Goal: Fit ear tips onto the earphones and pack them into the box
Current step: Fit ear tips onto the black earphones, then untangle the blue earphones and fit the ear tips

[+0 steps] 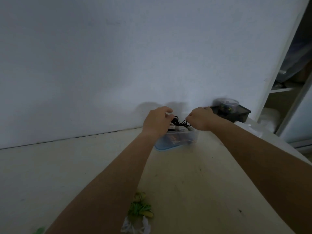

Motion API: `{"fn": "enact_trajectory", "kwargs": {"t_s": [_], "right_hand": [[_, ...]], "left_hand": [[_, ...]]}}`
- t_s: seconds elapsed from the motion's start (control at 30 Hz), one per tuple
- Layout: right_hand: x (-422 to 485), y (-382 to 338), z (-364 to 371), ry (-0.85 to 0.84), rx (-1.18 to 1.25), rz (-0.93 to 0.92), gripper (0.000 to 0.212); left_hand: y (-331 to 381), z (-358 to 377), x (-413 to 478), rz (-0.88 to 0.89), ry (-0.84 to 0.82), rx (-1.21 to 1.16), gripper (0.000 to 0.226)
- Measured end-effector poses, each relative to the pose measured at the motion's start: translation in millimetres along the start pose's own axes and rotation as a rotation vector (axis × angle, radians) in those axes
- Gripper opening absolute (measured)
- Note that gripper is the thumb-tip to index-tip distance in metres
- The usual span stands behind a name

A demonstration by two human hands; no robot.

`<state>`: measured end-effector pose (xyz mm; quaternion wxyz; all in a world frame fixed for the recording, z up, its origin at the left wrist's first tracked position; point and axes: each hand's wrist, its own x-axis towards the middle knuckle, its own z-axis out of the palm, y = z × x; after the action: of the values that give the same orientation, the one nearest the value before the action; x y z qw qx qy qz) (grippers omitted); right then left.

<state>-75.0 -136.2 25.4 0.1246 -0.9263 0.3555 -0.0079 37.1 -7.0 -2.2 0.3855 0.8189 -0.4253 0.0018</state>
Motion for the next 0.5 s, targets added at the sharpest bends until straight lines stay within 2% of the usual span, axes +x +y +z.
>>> {"fn": "enact_trajectory", "kwargs": {"t_s": [0.1, 0.17, 0.3, 0.43, 0.5], "right_hand": [[-7, -2, -4, -0.087, -0.154, 0.015, 0.039], [-21, -5, -9, -0.048, -0.161, -0.016, 0.034], [-42, -14, -12, 0.046, -0.15, -0.027, 0.042], [-64, -33, -9, 0.187, 0.019, -0.178, 0.04], [-85, -51, -1, 0.178, 0.199, -0.265, 0.031]], "left_hand": [[-7, -13, -12, 0.007, -0.091, -0.04, 0.038], [-12, -22, -23, 0.02, -0.09, -0.018, 0.04], [-21, -44, -52, 0.051, -0.037, 0.044, 0.037], [-37, -68, -84, 0.033, -0.007, 0.138, 0.026], [-48, -80, -105, -0.009, -0.009, 0.178, 0.022]]}}
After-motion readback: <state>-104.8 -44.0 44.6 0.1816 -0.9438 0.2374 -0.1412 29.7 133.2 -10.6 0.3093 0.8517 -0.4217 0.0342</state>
